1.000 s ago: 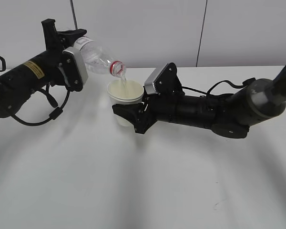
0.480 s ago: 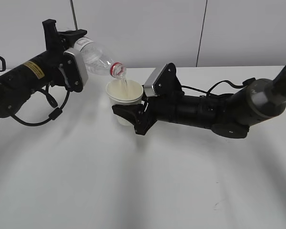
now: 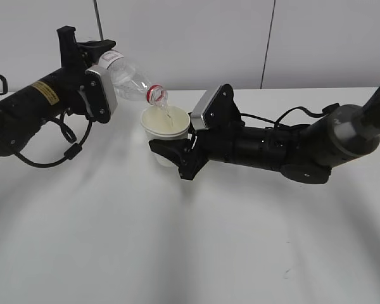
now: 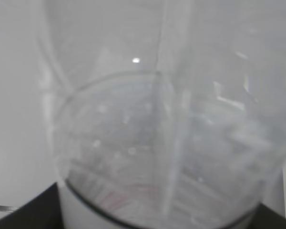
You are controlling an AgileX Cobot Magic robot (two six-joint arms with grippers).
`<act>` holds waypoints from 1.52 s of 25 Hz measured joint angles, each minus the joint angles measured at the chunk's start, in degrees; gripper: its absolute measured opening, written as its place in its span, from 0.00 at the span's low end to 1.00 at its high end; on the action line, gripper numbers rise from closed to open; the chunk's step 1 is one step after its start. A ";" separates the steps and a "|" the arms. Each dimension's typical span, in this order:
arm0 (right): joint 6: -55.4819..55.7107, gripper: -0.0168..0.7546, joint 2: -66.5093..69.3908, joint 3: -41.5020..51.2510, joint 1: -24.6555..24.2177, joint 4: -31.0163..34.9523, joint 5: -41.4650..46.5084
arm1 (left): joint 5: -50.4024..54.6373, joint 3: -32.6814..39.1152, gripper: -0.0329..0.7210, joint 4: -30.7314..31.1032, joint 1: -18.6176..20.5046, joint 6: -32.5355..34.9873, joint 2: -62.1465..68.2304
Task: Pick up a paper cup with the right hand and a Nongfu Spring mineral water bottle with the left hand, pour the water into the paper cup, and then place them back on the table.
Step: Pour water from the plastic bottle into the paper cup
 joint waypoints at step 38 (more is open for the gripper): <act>-0.03 0.65 1.16 0.00 0.00 0.00 -1.30 | 0.34 -0.02 0.57 -0.15 0.04 1.72 0.00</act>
